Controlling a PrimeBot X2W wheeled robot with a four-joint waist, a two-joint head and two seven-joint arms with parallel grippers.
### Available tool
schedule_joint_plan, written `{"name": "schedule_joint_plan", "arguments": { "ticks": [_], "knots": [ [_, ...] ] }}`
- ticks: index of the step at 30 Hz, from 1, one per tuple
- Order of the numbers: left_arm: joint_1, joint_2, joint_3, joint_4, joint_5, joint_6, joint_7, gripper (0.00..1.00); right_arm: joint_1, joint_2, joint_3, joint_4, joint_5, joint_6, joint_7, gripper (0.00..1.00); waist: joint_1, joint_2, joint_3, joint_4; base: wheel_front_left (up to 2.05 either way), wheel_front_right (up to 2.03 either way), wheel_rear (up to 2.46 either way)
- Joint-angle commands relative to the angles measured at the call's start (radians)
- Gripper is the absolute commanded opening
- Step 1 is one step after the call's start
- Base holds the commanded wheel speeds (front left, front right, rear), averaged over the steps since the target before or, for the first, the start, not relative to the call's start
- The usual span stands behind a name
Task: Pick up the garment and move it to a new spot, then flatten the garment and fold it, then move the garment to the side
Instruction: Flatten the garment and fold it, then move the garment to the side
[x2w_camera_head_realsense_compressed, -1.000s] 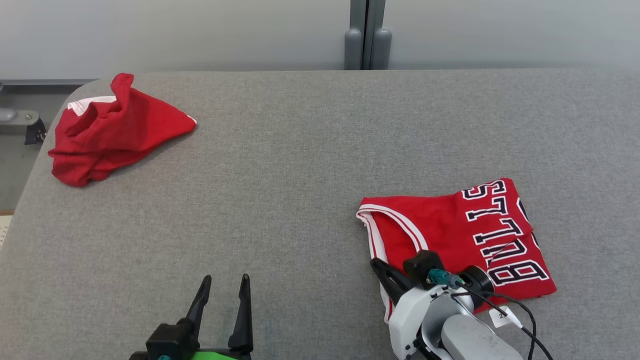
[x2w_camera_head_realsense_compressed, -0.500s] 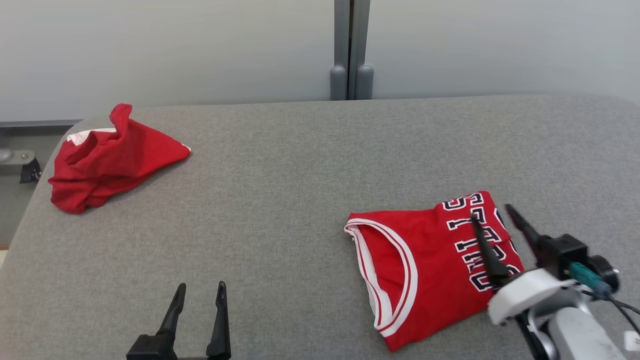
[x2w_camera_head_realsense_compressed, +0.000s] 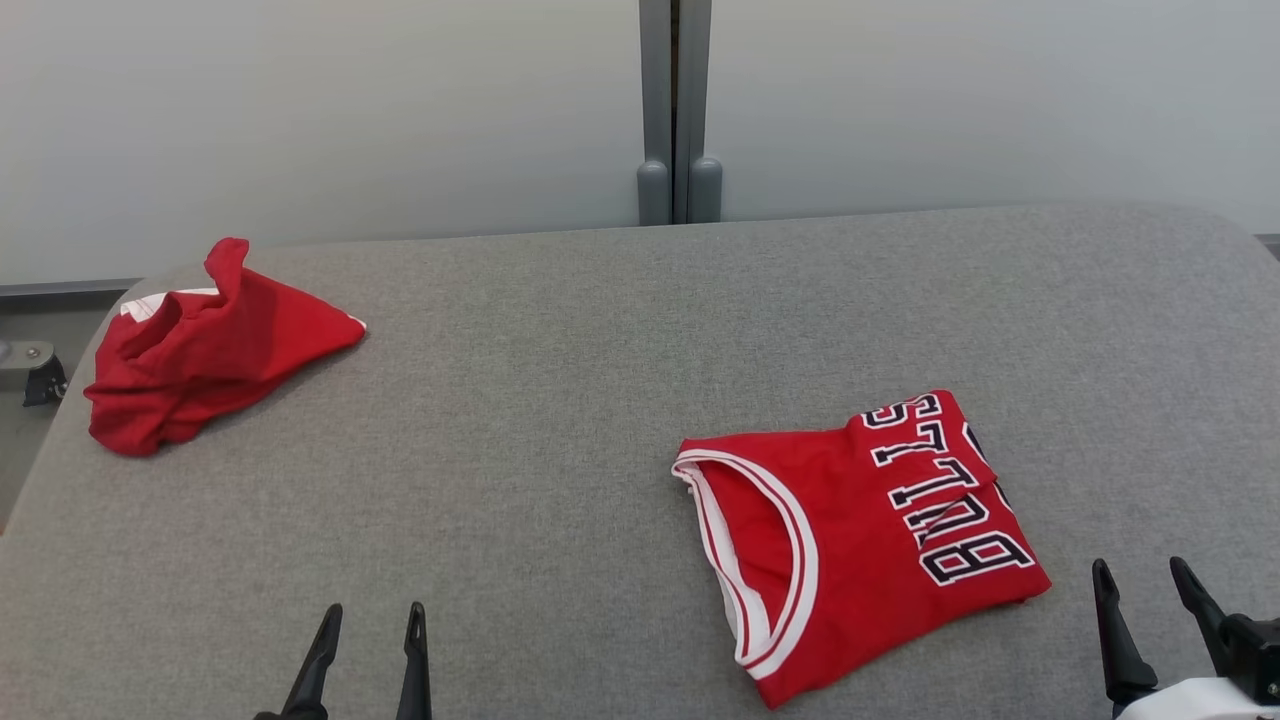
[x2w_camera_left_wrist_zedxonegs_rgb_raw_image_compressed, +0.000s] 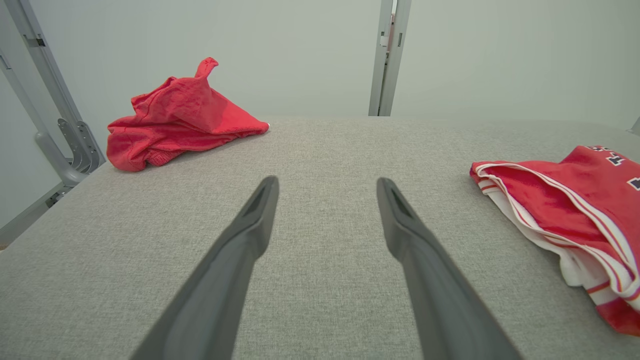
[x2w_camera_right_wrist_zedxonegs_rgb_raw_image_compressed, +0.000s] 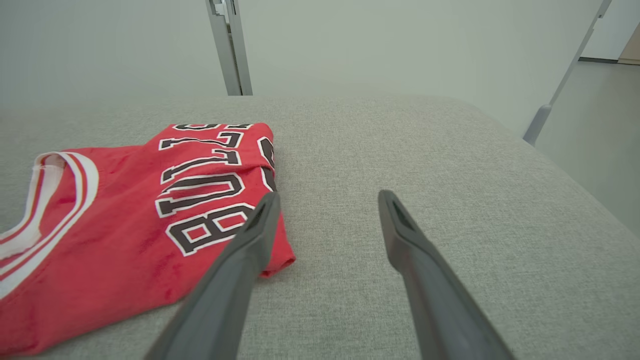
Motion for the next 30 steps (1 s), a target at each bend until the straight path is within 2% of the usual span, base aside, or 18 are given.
{"name": "schedule_joint_plan", "arguments": {
  "ticks": [1, 11, 16, 18, 21, 25, 27, 30],
  "knots": [
    [0.014, 0.003, 0.005, -0.001, -0.001, -0.005, 0.000, 1.00, 0.012, 0.003, 0.000, -0.015, -0.009, -0.001, -0.003, 1.00, 0.0000, 0.0000, 0.001, 0.000, 0.00, 0.00, 0.00],
    [0.015, 0.003, 0.008, 0.005, -0.006, -0.012, 0.000, 1.00, 0.012, 0.015, 0.028, -0.055, 0.004, -0.001, -0.003, 1.00, 0.0000, 0.0000, 0.010, -0.001, 0.00, 0.00, 0.00],
    [-0.011, 0.003, 0.001, 0.005, -0.017, -0.010, 0.000, 1.00, -0.072, -0.020, 0.062, -0.046, 0.070, -0.001, 0.015, 1.00, 0.0000, 0.0000, 0.034, 0.000, 0.00, 0.00, 0.00],
    [-0.019, 0.002, -0.010, 0.005, -0.022, -0.011, 0.000, 1.00, -0.142, -0.043, 0.084, -0.028, 0.117, -0.001, 0.095, 1.00, 0.0000, 0.0000, 0.055, -0.001, 0.00, 0.00, 0.00],
    [-0.053, 0.002, -0.026, 0.003, -0.018, -0.018, 0.000, 1.00, -0.276, -0.069, 0.092, 0.009, 0.175, -0.001, 0.288, 1.00, 0.0000, 0.0000, 0.115, -0.001, 0.00, 0.00, 0.00],
    [-0.081, 0.003, -0.044, 0.019, -0.009, -0.033, 0.000, 1.00, -0.411, -0.054, 0.087, 0.103, 0.210, -0.001, 0.555, 1.00, 0.0000, 0.0000, 0.150, 0.020, 0.00, 0.00, 0.00],
    [-0.103, 0.003, -0.047, 0.022, -0.012, -0.037, 0.000, 1.00, -0.458, -0.038, 0.091, 0.147, 0.207, -0.001, 0.653, 1.00, 0.0000, 0.0000, 0.163, 0.038, 0.00, 0.00, 0.00],
    [-0.117, 0.003, -0.050, 0.026, -0.021, -0.036, 0.000, 1.00, -0.488, -0.028, 0.098, 0.200, 0.184, -0.001, 0.740, 1.00, 0.0000, 0.0000, 0.171, 0.067, 0.00, 0.00, 0.00]
  ]
}}
